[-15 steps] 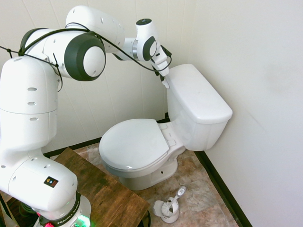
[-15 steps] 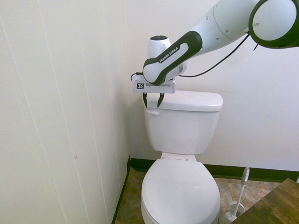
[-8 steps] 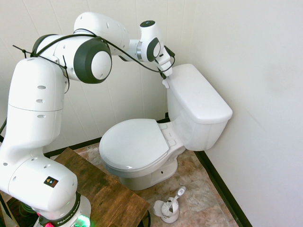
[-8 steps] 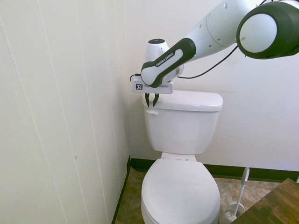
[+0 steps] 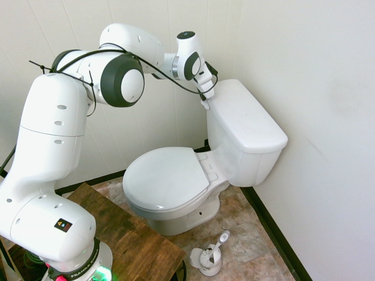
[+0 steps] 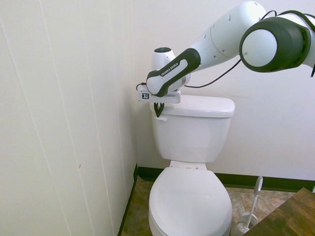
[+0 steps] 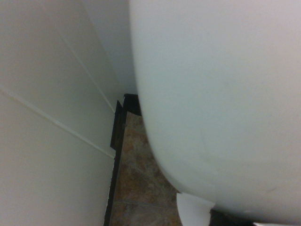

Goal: Flush the toilet

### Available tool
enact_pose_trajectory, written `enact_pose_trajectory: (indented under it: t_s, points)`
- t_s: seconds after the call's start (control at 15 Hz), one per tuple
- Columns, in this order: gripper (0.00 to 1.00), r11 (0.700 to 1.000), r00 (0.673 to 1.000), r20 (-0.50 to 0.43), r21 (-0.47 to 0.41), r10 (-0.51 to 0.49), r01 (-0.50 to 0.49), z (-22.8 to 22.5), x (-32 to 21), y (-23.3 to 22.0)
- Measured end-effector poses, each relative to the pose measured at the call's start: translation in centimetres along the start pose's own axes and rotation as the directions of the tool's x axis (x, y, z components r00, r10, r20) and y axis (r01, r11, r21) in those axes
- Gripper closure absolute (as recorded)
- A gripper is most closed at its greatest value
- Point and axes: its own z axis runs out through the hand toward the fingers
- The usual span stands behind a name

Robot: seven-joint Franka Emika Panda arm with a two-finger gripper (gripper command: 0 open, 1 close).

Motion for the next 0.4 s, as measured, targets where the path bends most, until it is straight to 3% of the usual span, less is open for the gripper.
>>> enact_pose_trajectory:
  t_s: [0.4]
  points:
    - [1.0,1.0,1.0,0.001,-0.029,0.01,-0.01,1.8,0.1,-0.1]
